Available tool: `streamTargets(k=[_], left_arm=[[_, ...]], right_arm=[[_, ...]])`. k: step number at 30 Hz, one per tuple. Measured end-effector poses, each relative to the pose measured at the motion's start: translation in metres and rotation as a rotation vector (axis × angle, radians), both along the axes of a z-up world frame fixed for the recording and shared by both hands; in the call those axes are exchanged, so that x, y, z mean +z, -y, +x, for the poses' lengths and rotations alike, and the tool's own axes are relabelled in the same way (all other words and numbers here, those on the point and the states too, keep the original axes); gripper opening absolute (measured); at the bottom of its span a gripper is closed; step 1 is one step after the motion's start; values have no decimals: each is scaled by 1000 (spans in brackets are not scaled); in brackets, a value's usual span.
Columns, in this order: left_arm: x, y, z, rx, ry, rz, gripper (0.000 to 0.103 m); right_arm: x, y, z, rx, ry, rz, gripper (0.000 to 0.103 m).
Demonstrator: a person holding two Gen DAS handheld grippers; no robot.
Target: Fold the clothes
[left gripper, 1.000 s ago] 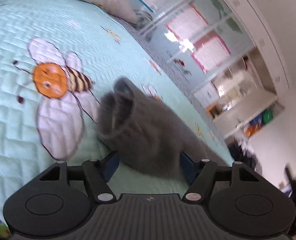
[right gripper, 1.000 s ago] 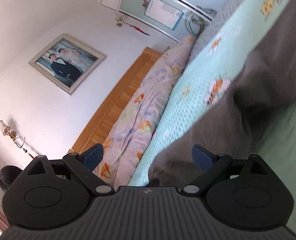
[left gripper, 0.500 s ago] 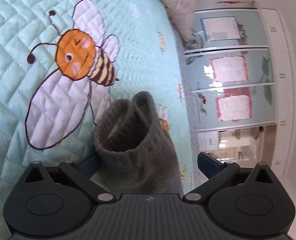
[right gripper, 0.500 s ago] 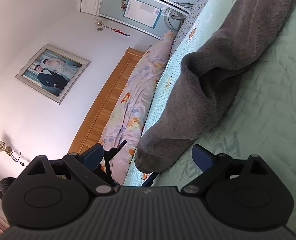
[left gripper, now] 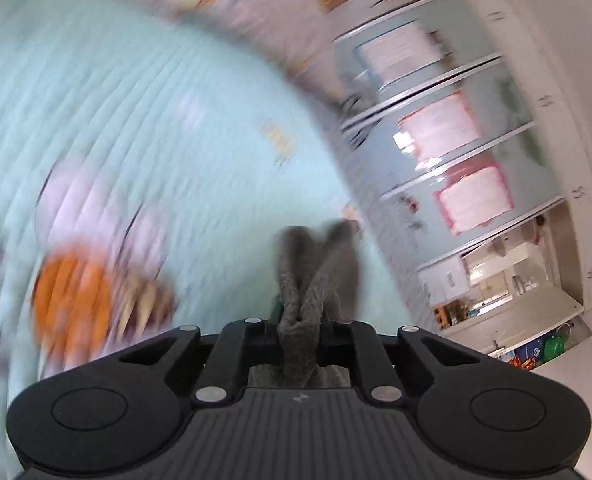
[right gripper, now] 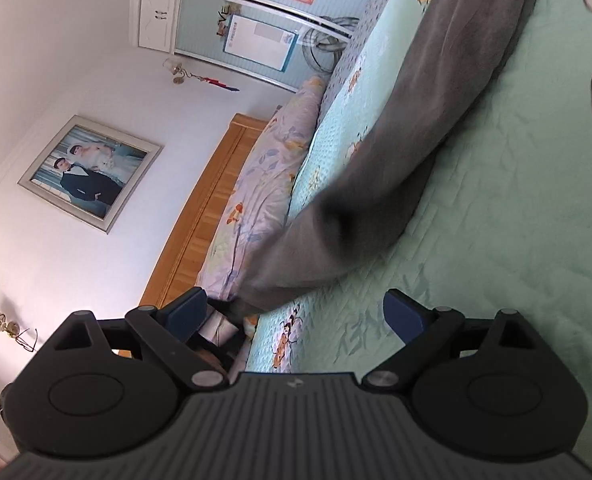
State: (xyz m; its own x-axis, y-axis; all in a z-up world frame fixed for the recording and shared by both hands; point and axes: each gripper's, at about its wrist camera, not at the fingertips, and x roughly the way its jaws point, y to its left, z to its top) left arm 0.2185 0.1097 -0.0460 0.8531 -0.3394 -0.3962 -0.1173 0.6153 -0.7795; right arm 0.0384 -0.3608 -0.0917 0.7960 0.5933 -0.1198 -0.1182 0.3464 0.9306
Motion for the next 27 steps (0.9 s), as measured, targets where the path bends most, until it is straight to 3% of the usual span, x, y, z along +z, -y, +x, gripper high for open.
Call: streamTargets(k=[1, 3, 5, 8, 11, 14, 15, 18, 21, 24, 27], left_arm=[[7, -4, 8, -3, 6, 39, 14], [-13, -8, 29, -32, -69, 175, 16], [-57, -22, 45, -66, -192, 155, 20], [-74, -37, 38, -70, -121, 36, 22], [-64, -40, 35, -85, -67, 24, 23], [-55, -46, 33, -58, -48, 52, 41], [-53, -49, 32, -39, -50, 68, 54], [-55, -72, 23, 34, -92, 38, 52], [-52, -100, -5, 110, -80, -38, 53], [-48, -99, -36, 103, -43, -54, 53], [-30, -70, -48, -30, 35, 1, 53]], right_arm=[[0, 2, -2, -10, 2, 2, 95], [-3, 5, -4, -28, 2, 17, 95], [-8, 8, -6, -44, -2, 38, 95], [-6, 7, -6, -38, -1, 26, 95], [-6, 8, -4, -41, -3, 20, 95], [-7, 9, -2, -44, -4, 22, 95], [-7, 8, -2, -44, -3, 18, 95], [-6, 6, 2, -41, -4, 5, 95], [-6, 8, 8, -62, -11, -8, 95], [-11, 17, 18, -110, -30, 34, 95], [-14, 22, 31, -140, -44, 99, 95]])
